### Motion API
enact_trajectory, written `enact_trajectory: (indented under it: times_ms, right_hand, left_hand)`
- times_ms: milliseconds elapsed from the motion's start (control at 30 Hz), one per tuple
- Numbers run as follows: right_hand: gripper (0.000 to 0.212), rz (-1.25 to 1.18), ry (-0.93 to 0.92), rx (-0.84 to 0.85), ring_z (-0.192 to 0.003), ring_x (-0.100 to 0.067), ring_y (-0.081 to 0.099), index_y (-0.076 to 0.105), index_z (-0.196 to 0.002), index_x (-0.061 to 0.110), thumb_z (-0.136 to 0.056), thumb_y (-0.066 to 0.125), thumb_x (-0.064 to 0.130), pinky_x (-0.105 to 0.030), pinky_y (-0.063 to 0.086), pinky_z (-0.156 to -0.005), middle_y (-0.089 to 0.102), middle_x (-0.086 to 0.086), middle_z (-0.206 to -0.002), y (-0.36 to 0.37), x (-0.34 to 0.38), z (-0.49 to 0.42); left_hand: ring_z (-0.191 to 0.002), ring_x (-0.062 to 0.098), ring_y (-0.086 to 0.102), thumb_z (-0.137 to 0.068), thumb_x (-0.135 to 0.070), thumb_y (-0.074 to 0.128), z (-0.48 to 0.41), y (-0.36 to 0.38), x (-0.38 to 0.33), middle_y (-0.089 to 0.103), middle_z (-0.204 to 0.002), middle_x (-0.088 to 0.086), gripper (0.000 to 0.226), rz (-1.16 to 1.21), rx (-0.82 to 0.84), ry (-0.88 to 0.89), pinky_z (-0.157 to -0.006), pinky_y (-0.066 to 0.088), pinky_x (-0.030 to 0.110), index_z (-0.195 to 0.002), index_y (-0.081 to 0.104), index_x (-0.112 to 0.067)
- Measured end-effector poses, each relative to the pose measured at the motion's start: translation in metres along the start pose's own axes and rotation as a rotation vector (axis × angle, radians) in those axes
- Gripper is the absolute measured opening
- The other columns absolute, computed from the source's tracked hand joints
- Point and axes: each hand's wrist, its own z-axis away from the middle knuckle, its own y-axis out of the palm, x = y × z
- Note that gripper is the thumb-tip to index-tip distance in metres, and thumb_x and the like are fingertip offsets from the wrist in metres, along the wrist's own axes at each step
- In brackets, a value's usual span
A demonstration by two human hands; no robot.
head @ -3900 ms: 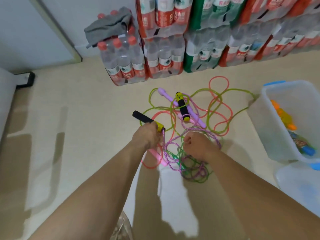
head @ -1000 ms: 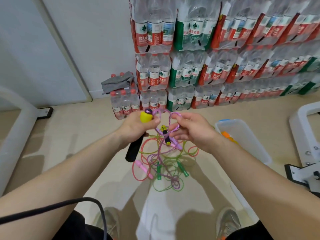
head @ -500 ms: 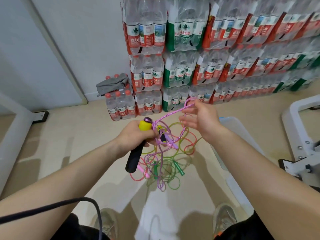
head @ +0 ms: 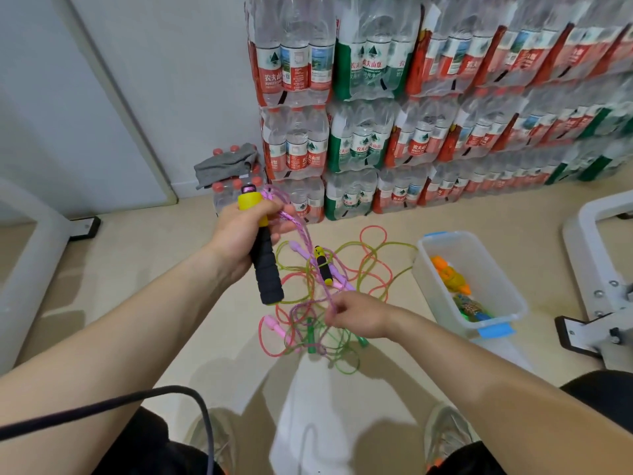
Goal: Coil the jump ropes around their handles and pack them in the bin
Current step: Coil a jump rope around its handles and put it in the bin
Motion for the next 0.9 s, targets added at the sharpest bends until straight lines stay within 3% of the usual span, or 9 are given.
enact_trajectory:
  times_ms: [100,233,367,433,600,800,900]
  right_hand:
    - [0.019,-0.006,0.086,-0.085,-0.070,-0.018,0.057,0.057,-0.081,0.017,-0.098,0.050,0.022,-0.032,0.044,-0.065,0.069,-0.009,-0.088,-0.008,-0.009,0.000]
    - [0.015,-0.411,0.104,-0.176,-0.068,-0.018,0.070,0.061,-0.098,0.009,-0.104,0.049,0.016,-0.026,0.053,-0.051,0.068,-0.011,-0.084,-0.030,0.002,0.005]
    - [0.011,-0.777,0.005,-0.202,-0.064,-0.018,0.073,0.062,-0.098,0.003,-0.103,0.053,0.008,-0.027,0.059,-0.054,0.070,-0.012,-0.070,-0.049,0.029,0.013]
    - [0.011,-0.927,-0.036,-0.168,-0.064,-0.018,0.074,0.063,-0.101,0.001,-0.102,0.052,0.004,-0.027,0.062,-0.061,0.071,-0.011,-0.068,-0.056,0.041,0.018]
    - [0.009,-1.220,-0.152,-0.229,-0.068,-0.020,0.075,0.062,-0.097,0.000,-0.101,0.053,0.002,-0.024,0.061,-0.059,0.072,-0.015,-0.072,-0.071,0.056,0.028]
    - [0.011,-1.392,-0.211,-0.336,-0.071,-0.019,0.076,0.057,-0.095,0.002,-0.103,0.049,0.000,-0.026,0.062,-0.064,0.074,-0.016,-0.073,-0.079,0.056,0.031]
    - [0.010,-1.392,-0.212,-0.306,-0.073,-0.020,0.076,0.057,-0.096,0.001,-0.103,0.050,0.001,-0.026,0.062,-0.065,0.074,-0.016,-0.075,-0.076,0.057,0.033]
  left_hand:
    - [-0.066,0.017,0.068,-0.092,-0.007,0.064,-0.011,-0.015,0.001,0.076,-0.083,0.003,0.012,-0.132,-0.127,0.084,-0.050,0.043,0.022,-0.081,0.066,-0.011]
    - [-0.064,0.017,0.053,-0.081,-0.009,0.072,-0.021,-0.026,0.011,0.067,-0.072,0.003,0.009,-0.464,-0.268,0.144,-0.052,0.045,0.025,-0.075,0.067,-0.014]
    - [-0.059,0.017,0.055,-0.079,-0.013,0.079,-0.019,-0.021,0.028,0.067,-0.071,0.013,0.015,-0.648,-0.125,0.120,-0.049,0.045,0.024,-0.087,0.071,-0.004]
    - [-0.056,0.013,0.057,-0.079,-0.015,0.081,-0.013,-0.012,0.037,0.069,-0.070,0.008,0.015,-0.708,-0.046,0.122,-0.050,0.046,0.024,-0.085,0.070,-0.005]
    - [-0.058,0.014,0.050,-0.085,-0.015,0.077,0.004,0.008,0.052,0.057,-0.067,0.003,0.024,-0.655,0.178,0.053,-0.052,0.045,0.027,-0.091,0.062,0.003]
    - [-0.053,0.012,0.046,-0.084,-0.015,0.079,0.018,0.020,0.051,0.053,-0.062,-0.004,0.019,-0.497,0.306,-0.018,-0.055,0.042,0.027,-0.087,0.061,-0.009]
    - [-0.057,0.009,0.051,-0.085,-0.018,0.079,0.023,0.022,0.049,0.069,-0.070,-0.005,0.016,-0.508,0.328,0.037,-0.060,0.043,0.030,-0.088,0.064,-0.012]
